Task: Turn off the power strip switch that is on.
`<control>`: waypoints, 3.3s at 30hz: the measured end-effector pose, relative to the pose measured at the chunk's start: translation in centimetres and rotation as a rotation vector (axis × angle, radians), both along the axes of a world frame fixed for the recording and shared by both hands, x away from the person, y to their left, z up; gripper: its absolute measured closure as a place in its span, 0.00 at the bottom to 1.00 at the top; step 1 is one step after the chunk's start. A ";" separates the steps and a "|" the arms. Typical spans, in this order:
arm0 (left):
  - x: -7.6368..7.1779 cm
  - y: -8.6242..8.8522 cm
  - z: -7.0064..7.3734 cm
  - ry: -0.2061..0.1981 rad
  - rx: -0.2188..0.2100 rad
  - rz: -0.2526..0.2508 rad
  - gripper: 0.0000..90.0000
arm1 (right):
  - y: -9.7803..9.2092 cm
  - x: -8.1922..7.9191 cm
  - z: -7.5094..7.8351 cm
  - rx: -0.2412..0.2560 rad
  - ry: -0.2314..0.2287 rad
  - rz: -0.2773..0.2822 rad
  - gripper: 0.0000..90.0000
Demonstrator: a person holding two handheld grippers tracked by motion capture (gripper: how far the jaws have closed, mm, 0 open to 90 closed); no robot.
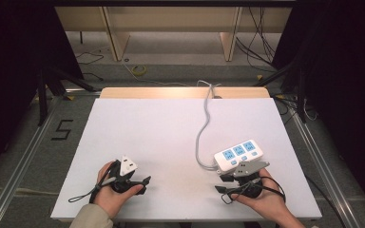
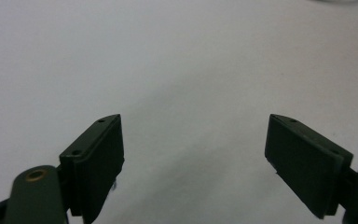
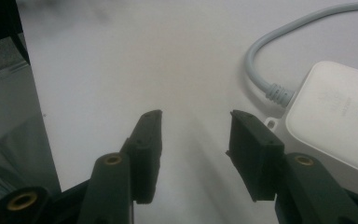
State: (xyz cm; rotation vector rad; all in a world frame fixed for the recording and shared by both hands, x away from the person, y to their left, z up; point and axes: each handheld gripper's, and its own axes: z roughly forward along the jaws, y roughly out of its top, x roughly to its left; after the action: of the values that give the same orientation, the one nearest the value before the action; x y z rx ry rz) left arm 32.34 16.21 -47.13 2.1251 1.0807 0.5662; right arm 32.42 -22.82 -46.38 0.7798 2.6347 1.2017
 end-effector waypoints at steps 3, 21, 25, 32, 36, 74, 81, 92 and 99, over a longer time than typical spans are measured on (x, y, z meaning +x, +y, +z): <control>0.0 0.0 0.0 0.001 0.003 0.003 0.22 | 0.0 -0.1 0.1 -0.007 -0.003 0.000 0.65; 0.0 0.1 0.0 -0.009 0.002 0.012 0.22 | 0.4 0.0 0.7 -0.047 -0.032 0.013 0.91; 0.0 0.1 0.0 -0.013 0.004 0.013 0.22 | 0.4 0.1 0.9 -0.042 -0.038 0.005 0.95; 0.0 0.1 0.1 -0.015 0.006 0.014 0.22 | 0.3 0.4 1.1 -0.048 -0.038 -0.008 1.00; 0.0 0.2 0.1 -0.014 0.009 0.014 0.22 | 0.3 0.5 1.2 -0.054 -0.041 -0.021 1.00; 0.0 0.2 0.2 -0.025 0.007 0.021 0.23 | -0.2 1.3 1.8 -0.071 -0.028 -0.082 1.00; 0.0 0.2 0.2 -0.026 0.008 0.020 0.23 | -0.3 1.4 1.9 -0.073 -0.029 -0.090 1.00; 0.1 0.2 0.2 -0.028 0.007 0.021 0.23 | -0.5 1.6 2.1 -0.088 -0.036 -0.104 1.00; 0.1 0.2 0.2 -0.027 0.007 0.021 0.23 | -0.6 1.7 2.2 -0.092 -0.038 -0.111 1.00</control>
State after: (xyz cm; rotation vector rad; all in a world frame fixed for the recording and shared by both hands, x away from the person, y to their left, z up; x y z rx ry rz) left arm 32.40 16.45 -46.93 2.1087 1.0885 0.6082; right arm 34.09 -23.42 -44.22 0.8653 2.5581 1.0493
